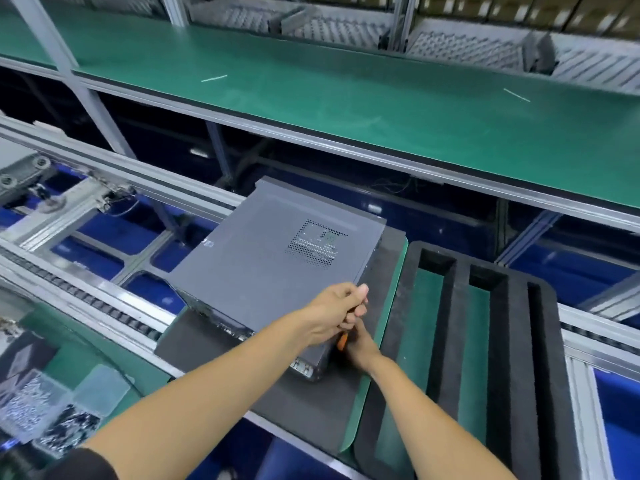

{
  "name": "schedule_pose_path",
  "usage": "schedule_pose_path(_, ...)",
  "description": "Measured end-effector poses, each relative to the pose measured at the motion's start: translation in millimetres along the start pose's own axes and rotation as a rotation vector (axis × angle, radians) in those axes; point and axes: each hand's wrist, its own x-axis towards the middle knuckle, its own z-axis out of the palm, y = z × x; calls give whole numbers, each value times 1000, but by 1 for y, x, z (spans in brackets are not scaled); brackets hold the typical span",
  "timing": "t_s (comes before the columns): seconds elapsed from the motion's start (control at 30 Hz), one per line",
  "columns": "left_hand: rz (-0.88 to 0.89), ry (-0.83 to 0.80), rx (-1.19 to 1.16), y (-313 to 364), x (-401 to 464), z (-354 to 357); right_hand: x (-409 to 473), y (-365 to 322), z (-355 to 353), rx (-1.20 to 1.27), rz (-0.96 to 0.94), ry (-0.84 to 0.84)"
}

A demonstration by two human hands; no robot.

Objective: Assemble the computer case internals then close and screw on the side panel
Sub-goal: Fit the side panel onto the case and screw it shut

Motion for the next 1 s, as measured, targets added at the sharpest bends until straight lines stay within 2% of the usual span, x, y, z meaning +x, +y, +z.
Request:
schedule_pose_path(0.07,10,-27,23,8,-12,-19,-7,-6,8,7,67,18)
schedule_pose_path(0.2,-24,85,-17,15,-23,-60,-14,-7,28,60,138,105)
schedule_pose_path(0.27,-68,115,-68,16,-25,-80,-22,-10,36,200,156,187)
schedule_pose_path(0.43,-172,-37,-55,17,-35,-120,-39,-17,64,522,237,257)
schedule_pose_path(0.57,-132,-129,-43,17,-47,-142,-49,-20,79,540,332,381)
schedule_pose_path(0.67,-24,-128,-20,13,-59,-162,-61,-31,88,613,316,515)
schedule_pose_path(0.83,101,-119,-61,-1,-77,-189,-112,-71,87,892,314,838)
schedule_pose_path(0.9,102,-126,-66,-15,-85,-196,-138,-82,93,958,249,902)
schedule_pose_path(1.0,70,-127,-81,-38,-96,-200,-175,-95,115,884,89,925)
